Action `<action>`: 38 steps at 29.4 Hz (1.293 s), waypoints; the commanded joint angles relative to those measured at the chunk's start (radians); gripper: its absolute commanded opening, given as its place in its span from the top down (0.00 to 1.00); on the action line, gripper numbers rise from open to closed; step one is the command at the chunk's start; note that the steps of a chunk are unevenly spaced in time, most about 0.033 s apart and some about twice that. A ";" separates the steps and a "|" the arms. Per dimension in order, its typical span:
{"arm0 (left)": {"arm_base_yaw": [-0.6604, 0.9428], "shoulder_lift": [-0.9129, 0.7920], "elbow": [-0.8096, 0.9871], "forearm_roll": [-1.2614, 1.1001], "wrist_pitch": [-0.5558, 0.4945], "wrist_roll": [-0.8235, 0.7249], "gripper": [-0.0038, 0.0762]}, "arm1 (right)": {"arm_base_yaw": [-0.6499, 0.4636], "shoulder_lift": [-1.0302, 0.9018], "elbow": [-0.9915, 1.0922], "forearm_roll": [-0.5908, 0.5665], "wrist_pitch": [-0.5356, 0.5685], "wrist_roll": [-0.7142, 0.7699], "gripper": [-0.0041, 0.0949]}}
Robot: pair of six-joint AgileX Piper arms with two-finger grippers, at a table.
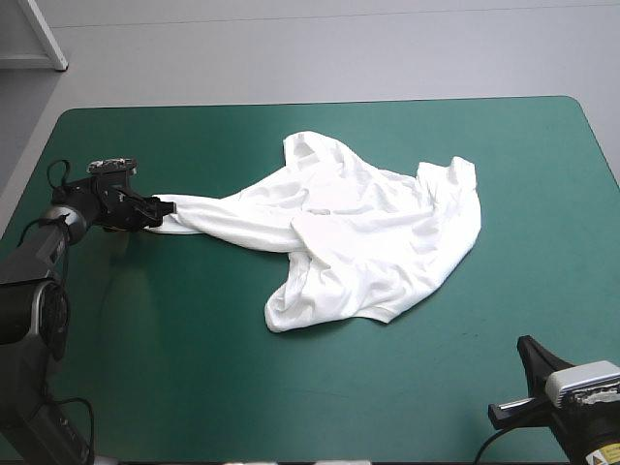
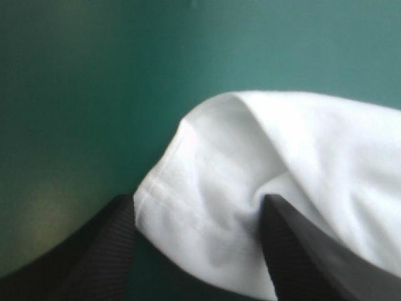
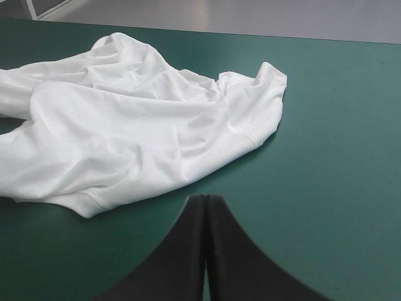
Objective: Fold the cloth
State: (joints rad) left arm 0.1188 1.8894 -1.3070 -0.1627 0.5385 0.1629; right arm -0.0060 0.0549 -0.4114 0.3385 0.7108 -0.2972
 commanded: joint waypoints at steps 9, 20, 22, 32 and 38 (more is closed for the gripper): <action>-0.049 0.029 -0.017 -0.024 0.041 0.069 0.92 | 0.004 0.021 -0.025 0.001 -0.076 0.016 0.97; -0.049 0.024 -0.017 -0.026 0.049 0.117 0.92 | 0.004 0.493 -0.193 -0.047 -0.167 0.115 0.84; -0.049 0.024 -0.017 -0.034 0.052 0.117 0.92 | 0.004 0.600 -0.253 -0.060 -0.213 0.139 0.72; -0.049 0.022 -0.017 -0.138 0.036 0.173 0.92 | 0.004 1.151 -0.657 -0.054 -0.145 0.177 0.42; -0.049 0.022 -0.017 -0.138 0.032 0.173 0.92 | -0.054 1.411 -0.866 -0.050 -0.136 0.115 0.43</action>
State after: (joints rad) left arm 0.0794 1.9187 -1.3232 -0.2716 0.5309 0.3363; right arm -0.0243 1.3965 -1.1768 0.2829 0.6136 -0.1448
